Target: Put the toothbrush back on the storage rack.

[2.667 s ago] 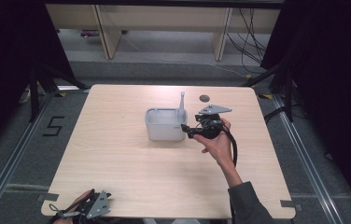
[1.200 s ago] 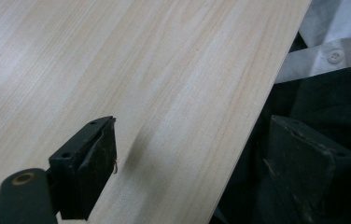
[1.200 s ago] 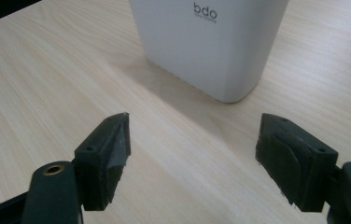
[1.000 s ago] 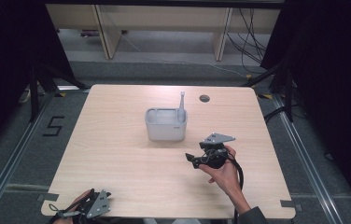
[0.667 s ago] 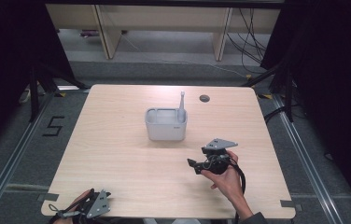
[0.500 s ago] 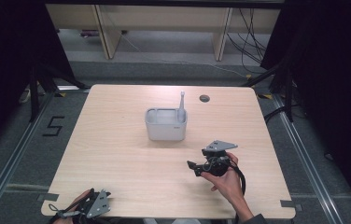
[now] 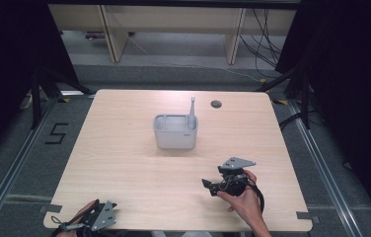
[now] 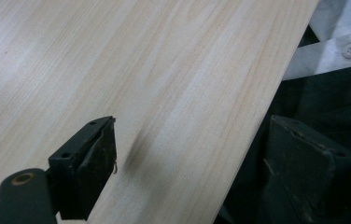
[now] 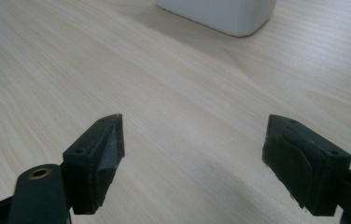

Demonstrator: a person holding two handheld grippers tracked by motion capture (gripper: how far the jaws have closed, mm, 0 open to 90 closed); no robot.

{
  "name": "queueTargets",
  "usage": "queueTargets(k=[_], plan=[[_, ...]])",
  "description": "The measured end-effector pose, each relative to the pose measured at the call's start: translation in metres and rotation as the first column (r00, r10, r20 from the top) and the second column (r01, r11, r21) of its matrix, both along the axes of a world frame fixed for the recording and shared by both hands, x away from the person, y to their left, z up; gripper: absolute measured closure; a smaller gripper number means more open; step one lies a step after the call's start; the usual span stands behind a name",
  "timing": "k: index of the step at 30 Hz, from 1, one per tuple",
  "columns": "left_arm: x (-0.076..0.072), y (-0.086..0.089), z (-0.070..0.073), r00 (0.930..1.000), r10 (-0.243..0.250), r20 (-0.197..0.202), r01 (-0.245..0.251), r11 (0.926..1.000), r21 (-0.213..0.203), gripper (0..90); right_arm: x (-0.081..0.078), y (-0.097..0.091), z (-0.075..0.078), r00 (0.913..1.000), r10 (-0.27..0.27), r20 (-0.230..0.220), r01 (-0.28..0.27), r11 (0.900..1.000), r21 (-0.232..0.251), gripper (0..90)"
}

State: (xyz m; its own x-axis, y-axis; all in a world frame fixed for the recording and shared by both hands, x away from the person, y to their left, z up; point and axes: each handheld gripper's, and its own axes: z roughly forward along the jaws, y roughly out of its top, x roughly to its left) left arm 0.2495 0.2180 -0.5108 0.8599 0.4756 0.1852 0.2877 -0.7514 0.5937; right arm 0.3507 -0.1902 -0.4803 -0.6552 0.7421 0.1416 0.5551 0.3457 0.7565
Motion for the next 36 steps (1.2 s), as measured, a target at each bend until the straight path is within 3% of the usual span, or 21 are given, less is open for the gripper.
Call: queueTargets(k=[1,3,4,6,15,16,18,19,23,25,26,35,36], plan=[[0.0,0.0,0.0,1.0,0.0,0.0,0.0,1.0,0.0,16.0,0.0,-0.002,0.0,0.9999,0.008,0.009,-0.008,0.9998,-0.018,21.1],[0.0,-0.001,0.0,1.0,-0.001,0.0,0.001,1.0,-0.001,16.0,-0.004,-0.004,0.0,1.0,-0.008,-0.003,0.008,0.9999,-0.011,20.7],[0.0,-0.001,0.0,1.0,0.0,-0.002,0.0,1.0,0.002,16.0,-0.003,-0.006,-0.001,0.9998,0.002,0.021,-0.002,0.9998,-0.018,20.6],[0.0,-0.001,0.0,1.0,0.0,-0.003,0.0,1.0,0.002,16.0,-0.006,-0.007,-0.002,1.0,-0.005,0.0,0.005,0.9999,-0.009,19.9],[0.0,0.0,0.0,1.0,0.002,-0.001,-0.002,1.0,-0.002,16.0,-0.015,-0.009,-0.005,0.9999,-0.012,-0.011,0.012,0.9999,0.01,17.4],[0.001,0.0,-0.001,1.0,0.005,-0.002,-0.005,1.0,-0.002,15.9,-0.014,-0.012,-0.005,0.9999,0.015,-0.003,-0.015,0.9999,-0.002,17.4],[0.0,-0.001,-0.001,1.0,0.003,-0.006,-0.003,1.0,-0.001,15.9,-0.017,-0.013,-0.004,1.0,0.001,0.008,-0.001,0.9997,-0.023,17.4],[0.0,-0.001,-0.002,1.0,0.003,-0.008,-0.003,1.0,0.0,15.9,-0.019,-0.013,-0.003,0.9998,-0.016,-0.008,0.016,0.9997,-0.019,17.4],[0.0,-0.001,-0.001,1.0,0.002,-0.009,-0.002,1.0,-0.001,16.0,-0.021,-0.016,-0.005,0.9999,-0.008,0.01,0.008,0.9996,-0.028,17.4],[0.0,-0.001,-0.002,0.9999,0.003,-0.01,-0.003,1.0,0.0,16.0,-0.024,-0.018,-0.005,0.9999,-0.015,-0.008,0.014,0.9995,-0.029,17.4],[0.0,-0.001,-0.002,0.9999,0.001,-0.01,-0.001,1.0,0.001,16.0,-0.023,-0.02,-0.006,0.9999,0.004,0.013,-0.004,0.9991,-0.042,17.4],[0.0,-0.001,-0.001,1.0,0.002,-0.008,-0.002,1.0,0.001,16.0,-0.033,-0.027,-0.008,0.9991,-0.022,-0.035,0.02,0.9986,-0.049,17.6],[0.0,-0.001,-0.001,1.0,0.002,-0.007,-0.002,1.0,0.002,16.0,-0.032,-0.028,-0.008,0.9997,-0.011,-0.024,0.01,0.9979,-0.064,17.6]])
